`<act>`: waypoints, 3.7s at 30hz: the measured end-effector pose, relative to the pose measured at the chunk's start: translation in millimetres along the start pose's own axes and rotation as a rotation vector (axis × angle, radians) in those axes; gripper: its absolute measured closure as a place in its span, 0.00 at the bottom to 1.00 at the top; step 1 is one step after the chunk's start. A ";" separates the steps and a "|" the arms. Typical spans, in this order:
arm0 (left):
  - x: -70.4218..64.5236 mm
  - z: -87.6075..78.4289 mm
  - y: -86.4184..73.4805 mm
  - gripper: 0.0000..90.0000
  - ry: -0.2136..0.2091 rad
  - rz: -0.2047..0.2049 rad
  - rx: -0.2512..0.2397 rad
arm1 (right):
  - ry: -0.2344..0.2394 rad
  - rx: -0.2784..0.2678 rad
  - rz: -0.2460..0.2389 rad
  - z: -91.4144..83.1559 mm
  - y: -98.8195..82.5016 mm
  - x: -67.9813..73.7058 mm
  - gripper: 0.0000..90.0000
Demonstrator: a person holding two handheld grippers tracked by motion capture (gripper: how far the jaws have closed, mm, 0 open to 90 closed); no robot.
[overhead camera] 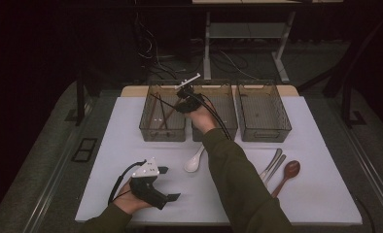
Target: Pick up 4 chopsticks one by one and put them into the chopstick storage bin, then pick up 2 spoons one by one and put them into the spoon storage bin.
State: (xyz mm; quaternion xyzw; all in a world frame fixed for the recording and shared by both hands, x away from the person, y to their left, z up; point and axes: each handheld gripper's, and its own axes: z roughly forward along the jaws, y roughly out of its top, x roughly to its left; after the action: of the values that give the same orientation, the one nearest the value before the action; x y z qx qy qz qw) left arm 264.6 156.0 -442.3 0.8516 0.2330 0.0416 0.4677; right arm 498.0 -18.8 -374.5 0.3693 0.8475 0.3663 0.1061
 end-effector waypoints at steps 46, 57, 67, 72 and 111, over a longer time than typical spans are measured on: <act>2.3 0.5 -0.4 0.00 0.011 -0.017 0.004 | 0.075 -0.186 -0.021 -95.5 -65.9 -13.6 0.20; 1.6 0.1 -0.7 0.00 0.013 -0.021 0.006 | 0.100 -0.212 -0.056 -121.0 -97.1 -9.9 0.20; 1.4 -0.7 -1.6 0.00 0.018 -0.017 0.010 | 0.102 -0.236 -0.056 -143.8 -134.0 -11.2 0.20; 3.1 -1.8 -2.2 0.00 0.024 -0.021 0.006 | 0.102 -0.243 -0.045 -153.4 -155.1 -14.1 0.20; 10.2 -10.7 5.6 0.00 0.083 -0.044 -0.029 | 0.048 -0.257 0.003 -209.1 -299.8 -22.6 0.20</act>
State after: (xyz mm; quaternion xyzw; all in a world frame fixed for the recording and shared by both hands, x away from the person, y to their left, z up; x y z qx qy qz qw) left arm 272.6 166.2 -433.2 0.8370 0.2702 0.0702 0.4707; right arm 255.4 -285.7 -438.0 0.3451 0.7952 0.4808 0.1316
